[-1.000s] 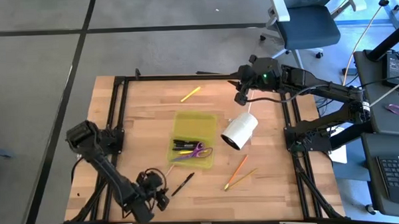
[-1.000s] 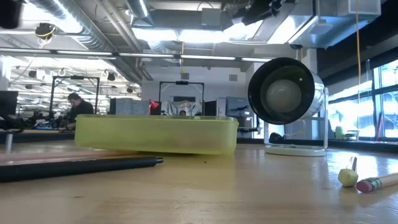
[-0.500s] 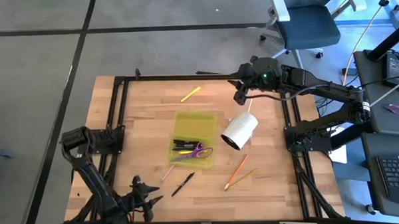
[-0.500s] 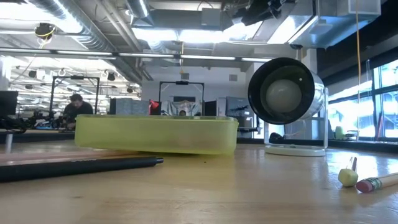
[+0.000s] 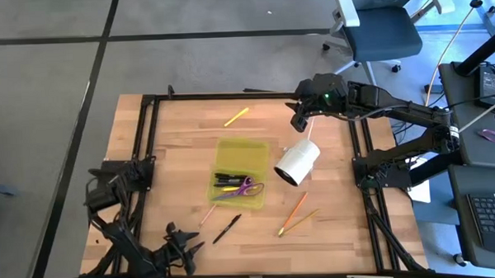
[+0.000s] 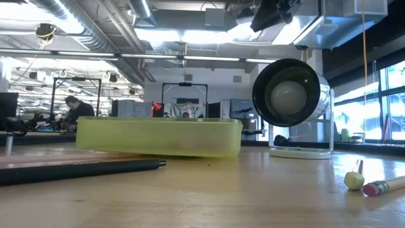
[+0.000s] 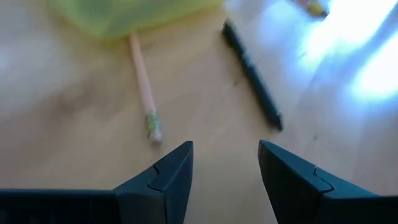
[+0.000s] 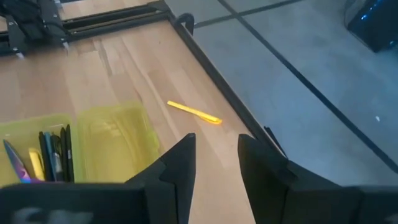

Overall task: Pick & place school supplies into a supply box
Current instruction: Put the pink pencil into the yellow supply box

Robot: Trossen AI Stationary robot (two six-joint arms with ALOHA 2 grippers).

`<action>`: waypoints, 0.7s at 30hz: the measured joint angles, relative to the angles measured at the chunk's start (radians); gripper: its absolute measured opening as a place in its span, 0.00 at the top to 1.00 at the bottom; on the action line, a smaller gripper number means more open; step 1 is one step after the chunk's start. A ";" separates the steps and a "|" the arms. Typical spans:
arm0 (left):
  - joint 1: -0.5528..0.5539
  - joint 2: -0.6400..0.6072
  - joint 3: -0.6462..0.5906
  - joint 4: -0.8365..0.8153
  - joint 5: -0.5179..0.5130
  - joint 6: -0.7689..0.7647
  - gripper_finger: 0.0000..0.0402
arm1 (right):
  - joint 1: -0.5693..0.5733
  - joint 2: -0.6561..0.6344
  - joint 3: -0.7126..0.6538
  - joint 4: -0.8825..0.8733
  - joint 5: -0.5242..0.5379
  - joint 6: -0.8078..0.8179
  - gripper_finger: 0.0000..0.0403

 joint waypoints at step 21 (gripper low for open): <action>0.037 0.107 0.087 -0.329 0.130 -0.268 0.57 | 0.000 0.000 0.000 -0.006 0.008 -0.008 0.69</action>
